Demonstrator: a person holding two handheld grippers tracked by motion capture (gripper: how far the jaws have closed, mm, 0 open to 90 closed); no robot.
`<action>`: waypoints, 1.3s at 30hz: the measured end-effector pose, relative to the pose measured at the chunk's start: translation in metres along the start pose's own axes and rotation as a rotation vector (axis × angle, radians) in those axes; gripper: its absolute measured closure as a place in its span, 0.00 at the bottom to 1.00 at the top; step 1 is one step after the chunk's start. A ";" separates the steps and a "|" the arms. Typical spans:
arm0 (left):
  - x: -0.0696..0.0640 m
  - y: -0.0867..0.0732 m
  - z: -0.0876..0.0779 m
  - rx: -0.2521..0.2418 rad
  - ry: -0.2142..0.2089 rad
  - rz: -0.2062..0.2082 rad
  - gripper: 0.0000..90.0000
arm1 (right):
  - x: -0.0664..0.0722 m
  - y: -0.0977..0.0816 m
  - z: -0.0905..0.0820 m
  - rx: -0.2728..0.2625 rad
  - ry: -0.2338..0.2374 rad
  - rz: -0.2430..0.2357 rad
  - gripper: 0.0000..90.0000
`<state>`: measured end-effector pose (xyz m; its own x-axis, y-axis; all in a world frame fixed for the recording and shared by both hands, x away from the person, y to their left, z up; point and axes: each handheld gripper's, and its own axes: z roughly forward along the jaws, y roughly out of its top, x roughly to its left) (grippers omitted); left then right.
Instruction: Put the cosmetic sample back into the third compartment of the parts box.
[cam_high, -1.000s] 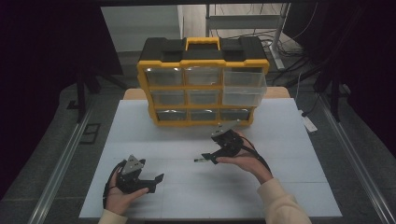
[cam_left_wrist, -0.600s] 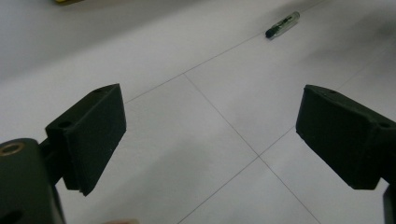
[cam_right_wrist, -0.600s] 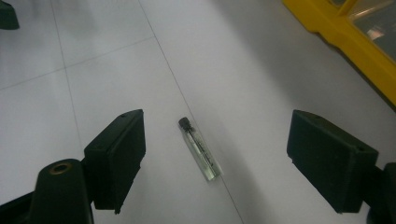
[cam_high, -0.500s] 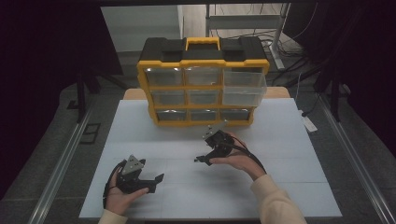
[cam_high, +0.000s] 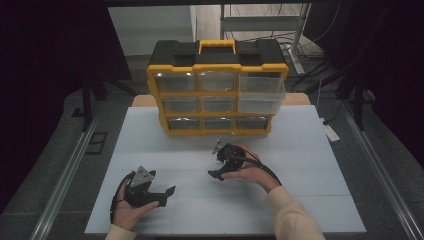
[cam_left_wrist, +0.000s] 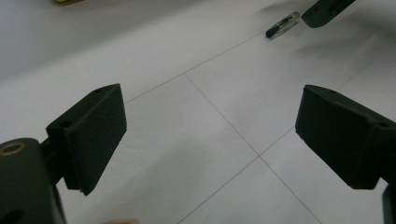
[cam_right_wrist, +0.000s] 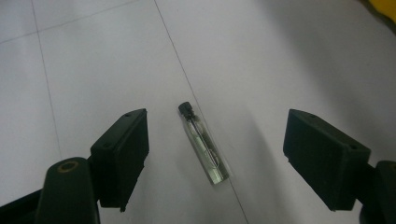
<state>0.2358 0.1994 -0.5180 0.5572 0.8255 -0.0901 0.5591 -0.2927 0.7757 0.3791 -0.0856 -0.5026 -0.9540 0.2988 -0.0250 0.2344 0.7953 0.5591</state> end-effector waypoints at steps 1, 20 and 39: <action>0.000 0.000 0.000 0.000 0.000 0.000 0.11 | 0.000 0.000 0.001 0.003 0.001 0.002 0.26; 0.000 0.000 0.000 0.003 0.001 0.000 0.10 | 0.005 -0.002 0.013 0.069 0.001 -0.051 0.50; 0.000 -0.001 0.000 0.006 0.005 0.002 0.10 | 0.008 -0.001 0.009 0.075 0.054 -0.088 0.90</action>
<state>0.2355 0.1996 -0.5186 0.5551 0.8273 -0.0858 0.5618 -0.2969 0.7722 0.3730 -0.0793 -0.5104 -0.9797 0.1989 -0.0260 0.1606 0.8553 0.4926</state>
